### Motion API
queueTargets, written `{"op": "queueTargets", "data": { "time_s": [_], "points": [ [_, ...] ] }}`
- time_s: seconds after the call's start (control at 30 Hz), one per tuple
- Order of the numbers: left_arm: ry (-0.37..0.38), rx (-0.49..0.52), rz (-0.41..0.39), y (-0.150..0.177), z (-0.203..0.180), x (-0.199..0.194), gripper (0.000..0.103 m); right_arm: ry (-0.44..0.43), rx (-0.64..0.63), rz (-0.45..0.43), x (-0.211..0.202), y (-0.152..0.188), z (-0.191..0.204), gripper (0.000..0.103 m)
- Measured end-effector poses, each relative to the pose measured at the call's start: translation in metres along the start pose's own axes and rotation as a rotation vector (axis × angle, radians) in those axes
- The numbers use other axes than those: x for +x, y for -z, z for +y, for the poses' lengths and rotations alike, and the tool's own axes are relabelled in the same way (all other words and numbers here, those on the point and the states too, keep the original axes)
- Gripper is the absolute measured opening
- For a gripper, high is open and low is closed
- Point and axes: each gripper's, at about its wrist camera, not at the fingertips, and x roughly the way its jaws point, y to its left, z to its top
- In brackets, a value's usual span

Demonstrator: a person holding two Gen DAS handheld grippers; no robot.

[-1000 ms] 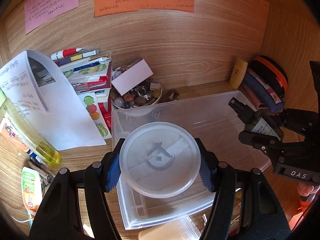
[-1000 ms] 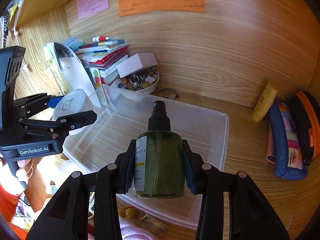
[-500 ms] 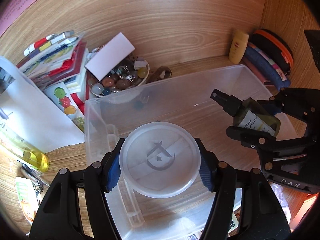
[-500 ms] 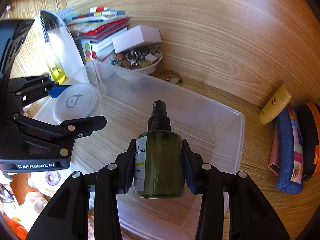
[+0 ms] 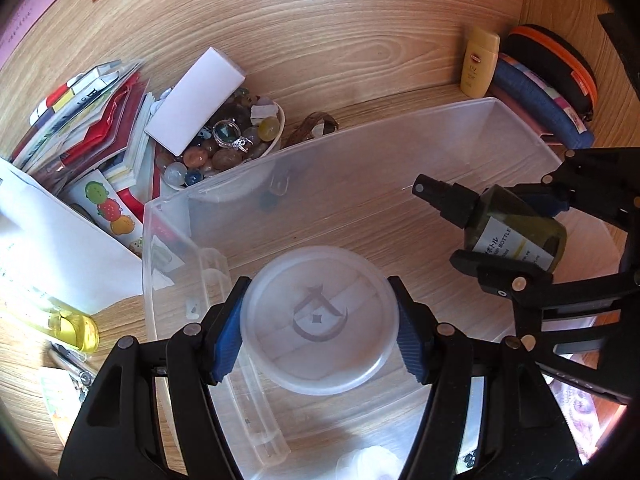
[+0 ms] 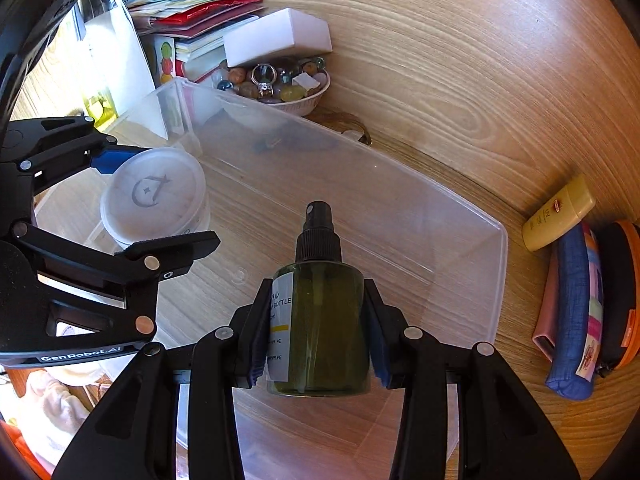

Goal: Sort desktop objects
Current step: 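Carry the lid and bottle into the clear box and release both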

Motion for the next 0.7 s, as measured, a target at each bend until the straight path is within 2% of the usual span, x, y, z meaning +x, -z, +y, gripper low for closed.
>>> {"op": "queueTargets", "data": {
  "time_s": [0.3,0.4,0.53,0.7],
  "points": [
    [-0.014,0.001,-0.012,0.003,0.002,-0.002,0.065,0.021,0.01,0.015,0.003,0.0,-0.004,0.038],
    [-0.032,0.006,-0.029,0.006,0.001,-0.007,0.069,0.031,0.014,0.017,0.0,0.001,-0.005,0.039],
    [-0.046,0.002,-0.057,0.01,0.001,-0.019,0.072,0.03,0.034,-0.006,-0.01,0.004,-0.011,0.053],
    [-0.067,-0.011,-0.099,0.015,0.003,-0.039,0.078,0.023,0.061,-0.051,-0.035,0.01,-0.01,0.064]
  ]
}}
